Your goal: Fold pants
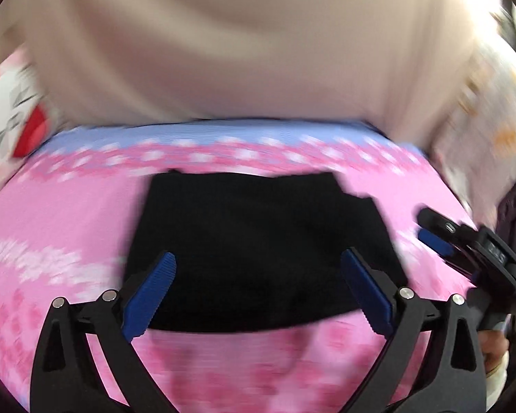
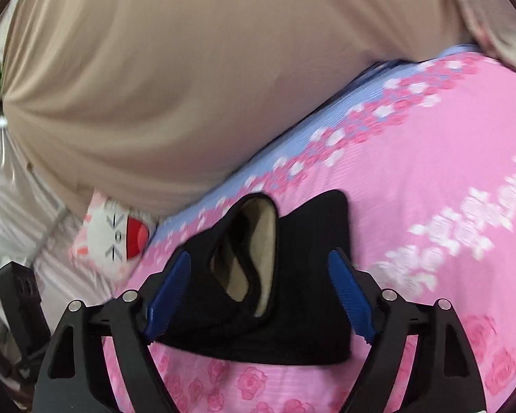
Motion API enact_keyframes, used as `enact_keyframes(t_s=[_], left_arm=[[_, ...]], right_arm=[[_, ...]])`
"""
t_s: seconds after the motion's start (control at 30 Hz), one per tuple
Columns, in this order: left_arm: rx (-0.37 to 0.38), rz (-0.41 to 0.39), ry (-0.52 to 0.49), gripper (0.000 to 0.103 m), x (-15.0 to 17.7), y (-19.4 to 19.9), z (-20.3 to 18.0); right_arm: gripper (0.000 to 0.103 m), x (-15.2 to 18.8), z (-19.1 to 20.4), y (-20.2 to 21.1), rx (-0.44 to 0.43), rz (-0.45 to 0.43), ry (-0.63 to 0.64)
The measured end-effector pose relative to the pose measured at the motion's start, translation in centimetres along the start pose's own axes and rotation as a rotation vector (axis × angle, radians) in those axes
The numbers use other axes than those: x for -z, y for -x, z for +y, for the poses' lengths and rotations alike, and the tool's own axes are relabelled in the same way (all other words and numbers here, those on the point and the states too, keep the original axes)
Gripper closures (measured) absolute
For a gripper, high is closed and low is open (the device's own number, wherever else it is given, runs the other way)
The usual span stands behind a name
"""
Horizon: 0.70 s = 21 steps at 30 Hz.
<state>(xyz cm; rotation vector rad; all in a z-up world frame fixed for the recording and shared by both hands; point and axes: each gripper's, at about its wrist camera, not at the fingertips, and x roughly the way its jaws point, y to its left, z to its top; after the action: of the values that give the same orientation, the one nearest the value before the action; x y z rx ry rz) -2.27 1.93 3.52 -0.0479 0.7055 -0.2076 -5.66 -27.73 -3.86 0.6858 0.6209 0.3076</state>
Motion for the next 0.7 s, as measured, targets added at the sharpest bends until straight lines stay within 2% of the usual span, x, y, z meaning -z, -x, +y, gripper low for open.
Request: enact_keyframes(t_s=[0.1,0.17,0.2,0.27,0.3,0.37,0.47,0.5,0.57,0.63,0.67,0.7], left_arm=[[-0.095,-0.007,0.103,0.008,-0.2,0.2,4.8],[-0.126,0.008,0.169,0.008,0.0,0.0,7.7],[-0.134,0.019,0.198,0.008,0.2,-0.1,9.1],[-0.139,0.027,0.227,0.008,0.4,-0.4,10.6],[-0.148,0.03,0.238,0.008,0.6,-0.5,11.3],[-0.154,0.034,0.248,0.008,0.7,-0.8,12.2],[-0.135,0.034,0.255,0.008,0.7,-0.9,12.9],[-0.125,0.031,0.252,0.008,0.7,-0.8,13.0],[-0.113,0.031,0.242,0.008,0.9,-1.2,13.0],[-0.098,0.046,0.237,0.007,1.3,-1.9,12.7],[-0.093,0.057,0.237,0.007,1.4,-2.3,12.5],[-0.081,0.084,0.238,0.007,1.6,-3.2,12.2]], right_arm=[[0.023,-0.2,2.1,-4.5,0.021,0.139,0.097],[0.025,0.5,3.2,-7.1,0.023,0.209,0.144],[0.038,1.0,3.6,-8.2,0.04,0.228,0.162],[0.071,2.1,4.9,-10.3,0.129,0.262,0.246],[0.074,2.3,5.1,-10.8,0.133,0.274,0.247],[0.076,1.8,5.5,-10.3,0.103,0.271,0.212],[0.077,-0.8,7.8,-5.5,0.061,0.15,0.216],[0.09,-1.6,8.8,-3.4,0.088,0.103,0.254],[0.092,-2.0,9.4,-1.1,0.16,0.069,0.31],[0.091,-1.1,7.0,-1.1,0.252,0.119,0.32],[0.091,-0.4,5.3,-2.3,0.281,0.18,0.295],[0.085,0.8,2.9,-4.0,0.326,0.251,0.253]])
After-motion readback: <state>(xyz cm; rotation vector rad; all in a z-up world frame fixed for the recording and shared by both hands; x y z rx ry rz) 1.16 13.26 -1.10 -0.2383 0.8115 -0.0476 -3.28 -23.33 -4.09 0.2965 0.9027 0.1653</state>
